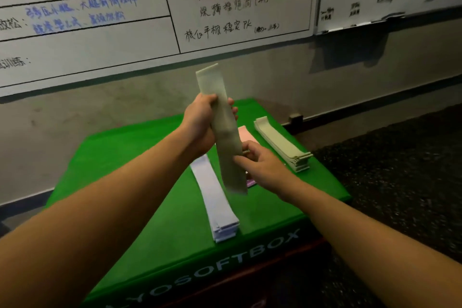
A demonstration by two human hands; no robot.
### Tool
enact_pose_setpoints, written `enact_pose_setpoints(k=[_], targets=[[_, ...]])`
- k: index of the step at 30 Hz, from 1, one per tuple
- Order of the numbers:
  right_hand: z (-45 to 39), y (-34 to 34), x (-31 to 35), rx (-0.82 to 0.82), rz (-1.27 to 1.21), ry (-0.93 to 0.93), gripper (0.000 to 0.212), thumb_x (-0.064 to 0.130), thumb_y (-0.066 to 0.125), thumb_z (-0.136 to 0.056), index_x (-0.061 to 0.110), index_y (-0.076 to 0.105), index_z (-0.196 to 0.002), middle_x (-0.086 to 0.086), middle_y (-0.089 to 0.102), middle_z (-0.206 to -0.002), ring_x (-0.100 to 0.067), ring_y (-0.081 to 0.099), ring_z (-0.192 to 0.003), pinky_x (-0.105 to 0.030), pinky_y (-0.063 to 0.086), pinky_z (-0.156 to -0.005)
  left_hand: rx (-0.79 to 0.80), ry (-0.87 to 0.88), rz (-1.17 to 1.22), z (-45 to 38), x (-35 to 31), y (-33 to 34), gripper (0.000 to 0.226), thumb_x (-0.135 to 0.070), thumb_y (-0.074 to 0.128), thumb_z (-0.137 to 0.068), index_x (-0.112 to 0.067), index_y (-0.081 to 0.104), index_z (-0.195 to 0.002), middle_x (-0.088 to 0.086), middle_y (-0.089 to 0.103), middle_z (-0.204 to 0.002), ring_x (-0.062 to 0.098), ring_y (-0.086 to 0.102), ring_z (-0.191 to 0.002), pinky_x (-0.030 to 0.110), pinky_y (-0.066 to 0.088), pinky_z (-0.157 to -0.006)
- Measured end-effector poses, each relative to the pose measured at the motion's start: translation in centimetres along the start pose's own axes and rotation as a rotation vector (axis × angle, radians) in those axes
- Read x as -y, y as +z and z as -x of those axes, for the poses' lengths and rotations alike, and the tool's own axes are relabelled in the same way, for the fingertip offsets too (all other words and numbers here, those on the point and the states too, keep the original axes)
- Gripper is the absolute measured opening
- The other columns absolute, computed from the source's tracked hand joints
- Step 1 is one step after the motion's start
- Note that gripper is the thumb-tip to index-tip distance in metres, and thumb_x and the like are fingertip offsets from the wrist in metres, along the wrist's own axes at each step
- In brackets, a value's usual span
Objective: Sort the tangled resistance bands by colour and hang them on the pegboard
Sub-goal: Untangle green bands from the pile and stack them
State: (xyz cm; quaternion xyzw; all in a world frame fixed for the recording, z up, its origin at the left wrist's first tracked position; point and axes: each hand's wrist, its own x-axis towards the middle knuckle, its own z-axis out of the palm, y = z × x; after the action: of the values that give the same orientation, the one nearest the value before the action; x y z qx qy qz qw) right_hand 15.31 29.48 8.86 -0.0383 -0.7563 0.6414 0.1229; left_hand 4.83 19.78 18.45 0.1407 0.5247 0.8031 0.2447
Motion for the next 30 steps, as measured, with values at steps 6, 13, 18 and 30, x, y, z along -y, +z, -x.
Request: enact_pose_setpoints(k=[6,13,18,30], targets=[[-2.7,-7.8,-3.0,-0.312,0.128,0.073,0.013,0.015,0.047,-0.102,0.02,0.057,-0.108,-0.004,0.068,-0.097,-0.019,0.065,-0.084,-0.033,0.053,-0.077,-0.011,0.057,-0.219,-8.3,4.1,4.6,0.019,-0.011,0.043,-0.104,-0.02,0.059,-0.102,-0.001,0.066,-0.091,0.012,0.062,-0.077,0.029,0.051,-0.067],[-7.3,-16.3,-5.2,-0.277,0.378,0.346,0.03,0.025,0.061,-0.091,0.019,0.049,-0.118,-0.004,0.062,-0.102,-0.022,0.064,-0.096,-0.043,0.053,-0.09,-0.099,-0.009,-0.381,-17.9,9.7,5.1,0.021,-0.004,0.053,-0.097,-0.025,0.06,-0.099,-0.002,0.064,-0.084,0.01,0.058,-0.066,0.026,0.049,-0.061],[-11.6,-19.3,-8.4,-0.206,0.488,0.47,0.031,0.02,0.07,-0.087,0.018,0.058,-0.116,-0.002,0.064,-0.109,-0.012,0.062,-0.085,-0.029,0.054,-0.072,-0.153,-0.041,-0.512,-24.8,14.3,4.3,0.019,-0.002,0.061,-0.093,-0.02,0.059,-0.1,0.006,0.061,-0.087,0.012,0.054,-0.061,0.019,0.048,-0.045],[-14.9,-20.3,-14.6,-0.011,0.849,0.599,0.024,0.032,0.069,-0.086,0.028,0.057,-0.107,0.009,0.053,-0.097,-0.016,0.057,-0.095,-0.032,0.048,-0.083,-0.144,0.008,-1.009,-32.3,23.1,0.6,0.03,-0.01,0.074,-0.085,-0.018,0.052,-0.103,0.007,0.062,-0.103,0.024,0.062,-0.09,0.038,0.056,-0.08]])
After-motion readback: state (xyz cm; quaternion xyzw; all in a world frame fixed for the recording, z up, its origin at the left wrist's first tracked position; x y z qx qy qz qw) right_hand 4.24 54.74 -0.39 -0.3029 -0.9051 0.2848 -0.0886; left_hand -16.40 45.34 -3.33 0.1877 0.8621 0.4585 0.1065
